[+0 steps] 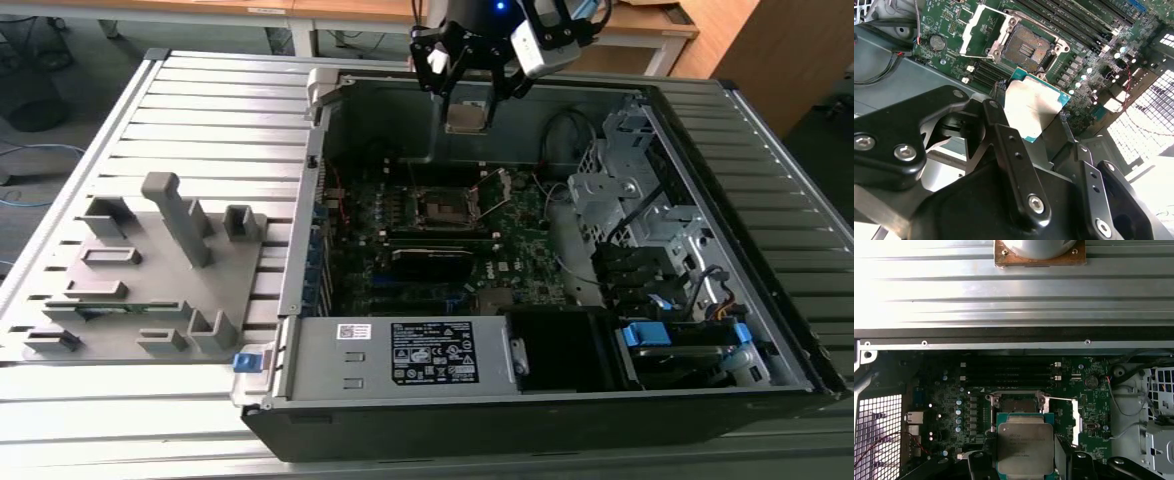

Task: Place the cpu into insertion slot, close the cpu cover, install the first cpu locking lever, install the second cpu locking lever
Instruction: 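Place the cpu into insertion slot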

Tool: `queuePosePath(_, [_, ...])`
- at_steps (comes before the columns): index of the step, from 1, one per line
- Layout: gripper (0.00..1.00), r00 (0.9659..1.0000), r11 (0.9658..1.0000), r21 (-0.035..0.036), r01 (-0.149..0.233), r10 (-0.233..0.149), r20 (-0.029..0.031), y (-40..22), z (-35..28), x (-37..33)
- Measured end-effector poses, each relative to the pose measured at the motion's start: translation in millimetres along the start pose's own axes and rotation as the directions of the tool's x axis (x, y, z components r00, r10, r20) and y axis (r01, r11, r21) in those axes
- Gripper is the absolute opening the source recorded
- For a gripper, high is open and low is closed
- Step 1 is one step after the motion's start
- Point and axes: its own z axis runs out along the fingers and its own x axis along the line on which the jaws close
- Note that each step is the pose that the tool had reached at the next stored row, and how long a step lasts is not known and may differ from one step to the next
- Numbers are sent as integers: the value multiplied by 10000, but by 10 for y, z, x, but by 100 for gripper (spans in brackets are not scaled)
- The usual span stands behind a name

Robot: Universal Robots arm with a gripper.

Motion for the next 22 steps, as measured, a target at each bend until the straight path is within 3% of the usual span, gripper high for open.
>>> queuePosePath(22, [54, 10000, 10000, -1, 0, 0, 0, -5, 58, -1])
